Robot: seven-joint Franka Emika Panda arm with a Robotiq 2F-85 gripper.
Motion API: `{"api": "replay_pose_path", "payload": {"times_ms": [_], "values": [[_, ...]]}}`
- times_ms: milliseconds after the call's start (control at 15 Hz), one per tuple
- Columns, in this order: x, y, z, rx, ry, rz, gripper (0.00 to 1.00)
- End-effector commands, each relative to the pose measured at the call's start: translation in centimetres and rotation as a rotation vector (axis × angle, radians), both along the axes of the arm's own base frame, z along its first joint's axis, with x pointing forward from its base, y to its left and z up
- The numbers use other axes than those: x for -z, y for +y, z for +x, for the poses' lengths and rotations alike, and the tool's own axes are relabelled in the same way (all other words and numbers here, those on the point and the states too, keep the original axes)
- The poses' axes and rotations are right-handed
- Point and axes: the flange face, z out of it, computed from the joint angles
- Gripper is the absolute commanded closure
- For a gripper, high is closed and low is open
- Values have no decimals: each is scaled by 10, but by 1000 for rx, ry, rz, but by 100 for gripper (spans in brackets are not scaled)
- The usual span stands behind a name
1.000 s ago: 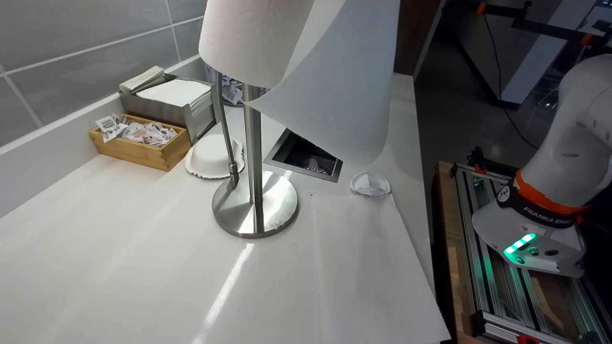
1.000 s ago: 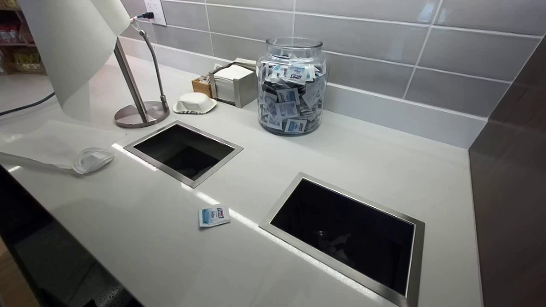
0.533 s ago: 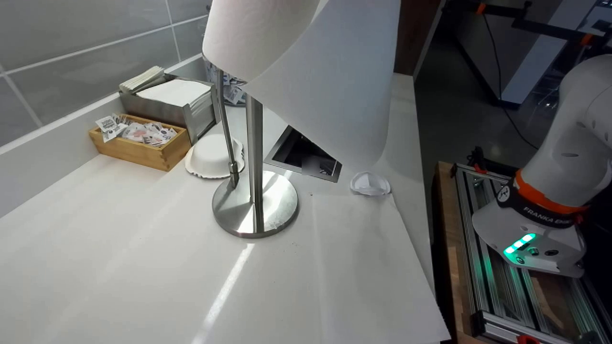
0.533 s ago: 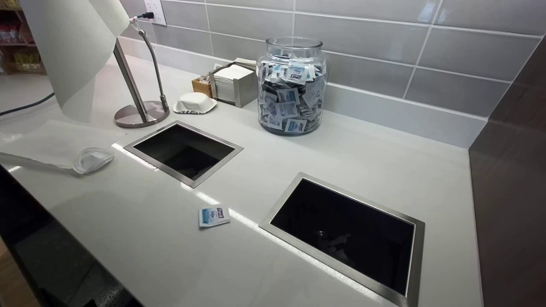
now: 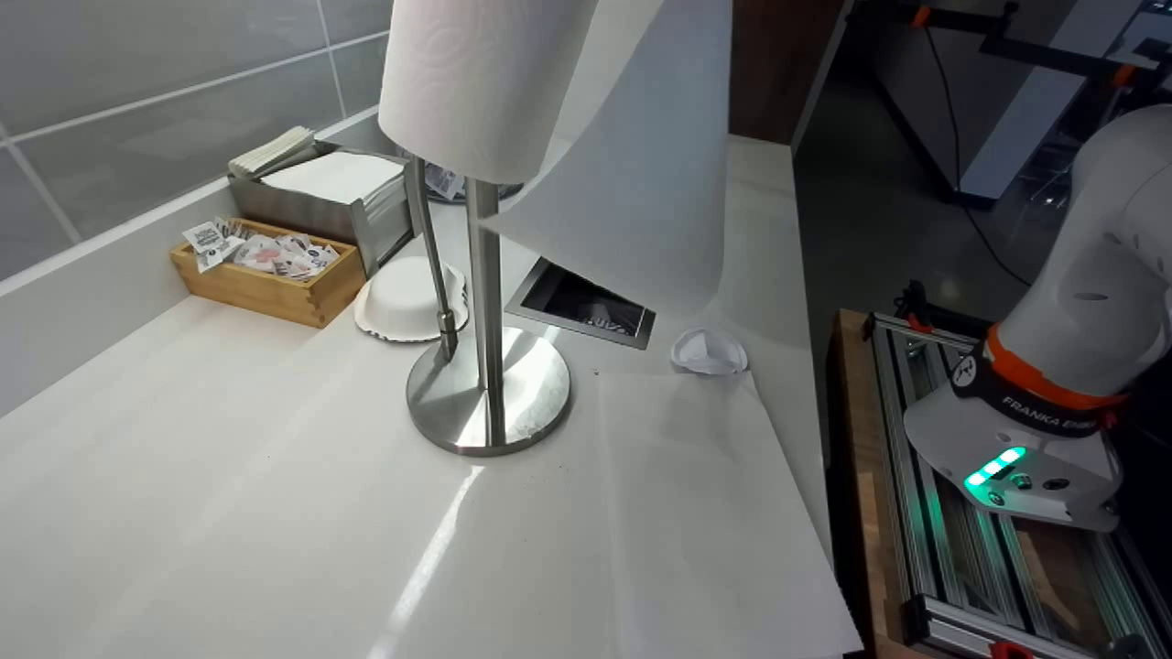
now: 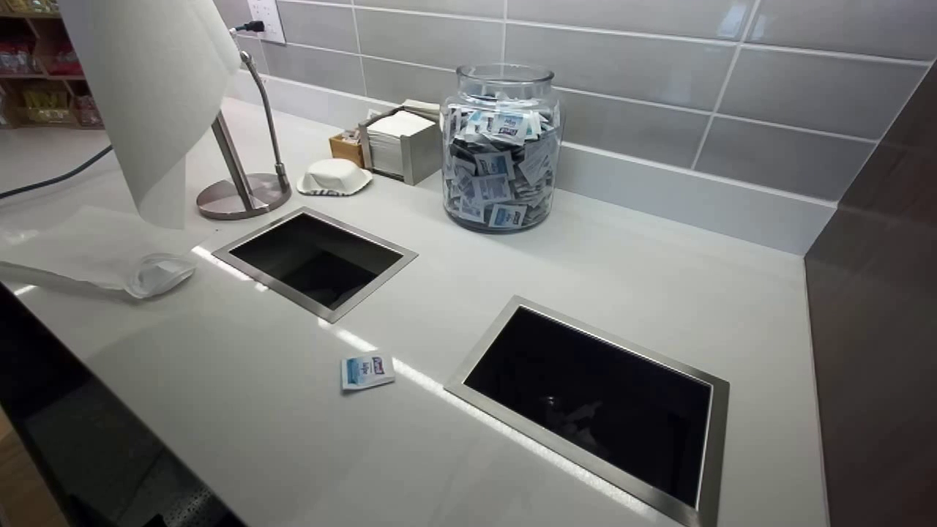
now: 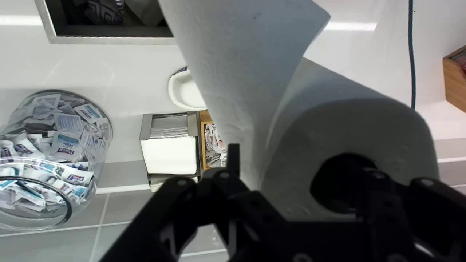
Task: Place the paper towel roll on its holder
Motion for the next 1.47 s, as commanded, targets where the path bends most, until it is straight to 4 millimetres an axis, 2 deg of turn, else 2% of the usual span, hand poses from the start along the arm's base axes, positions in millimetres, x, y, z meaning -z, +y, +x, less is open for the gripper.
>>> {"api": "replay_pose_path", "payload": {"times_ms": [0,67,267,400,467,533,800,1400], "values": [[-1,1,3,-15,21,-17,58],[-2,1,3,-16,20,-19,59],[-4,1,3,-16,17,-18,84],[-4,0,4,-17,19,-15,97],[-3,0,4,-20,21,-13,94],[-3,0,4,-22,23,-13,96],[-11,1,8,-36,17,-32,94],[-21,1,33,-50,150,-157,94]]}}
